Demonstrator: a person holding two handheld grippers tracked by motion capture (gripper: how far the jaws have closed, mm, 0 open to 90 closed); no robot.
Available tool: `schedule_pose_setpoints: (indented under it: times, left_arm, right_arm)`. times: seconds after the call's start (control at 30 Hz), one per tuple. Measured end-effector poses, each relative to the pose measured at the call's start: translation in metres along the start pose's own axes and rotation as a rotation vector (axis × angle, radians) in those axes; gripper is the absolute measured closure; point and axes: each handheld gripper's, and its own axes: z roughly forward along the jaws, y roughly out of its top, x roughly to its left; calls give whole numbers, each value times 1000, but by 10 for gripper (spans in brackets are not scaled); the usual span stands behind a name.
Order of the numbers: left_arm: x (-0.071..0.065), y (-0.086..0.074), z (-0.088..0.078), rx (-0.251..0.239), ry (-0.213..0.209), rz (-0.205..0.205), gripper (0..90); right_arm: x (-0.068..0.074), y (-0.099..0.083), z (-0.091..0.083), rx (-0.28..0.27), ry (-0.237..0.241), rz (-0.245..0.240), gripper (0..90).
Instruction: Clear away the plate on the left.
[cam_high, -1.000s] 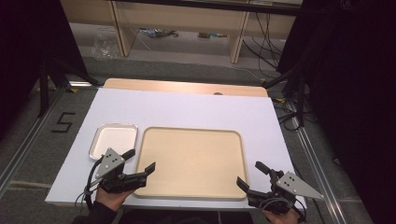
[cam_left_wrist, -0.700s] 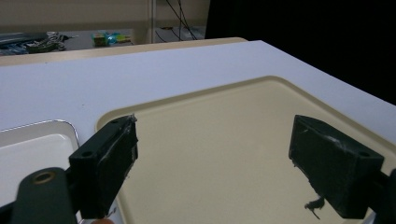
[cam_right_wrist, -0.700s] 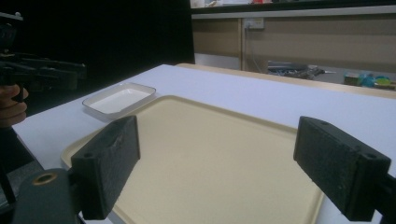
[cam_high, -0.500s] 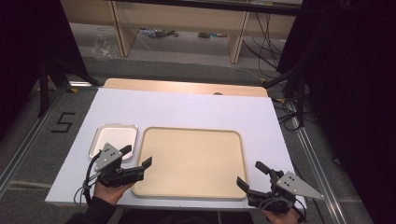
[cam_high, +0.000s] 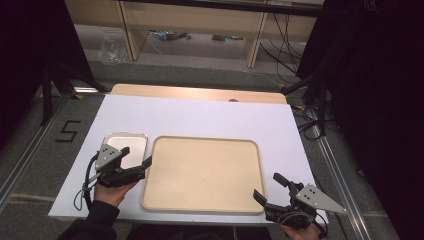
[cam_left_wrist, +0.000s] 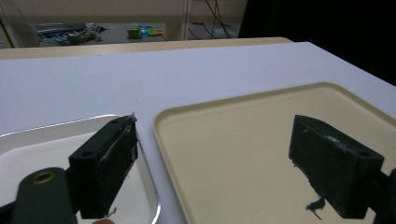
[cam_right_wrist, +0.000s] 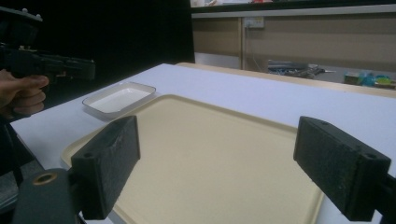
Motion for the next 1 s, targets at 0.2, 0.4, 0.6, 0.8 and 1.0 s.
schedule_pose_setpoints:
  times: [0.2,0.4,0.6,0.8,1.0]
  left_arm:
    - [20,0,6,23,54,-31,152]
    - [35,1,15,60,108,-24,152]
    - [56,1,26,108,165,-56,152]
    - [79,0,28,130,227,-98,159]
    - [103,-4,30,190,273,-105,200]
  right_arm:
    - [0,0,0,-1,-5,1,154]
    - [0,0,0,-3,1,-1,154]
    - [0,0,0,-13,9,-2,153]
    - [1,0,0,-17,10,1,154]
    - [1,0,1,-18,9,3,155]
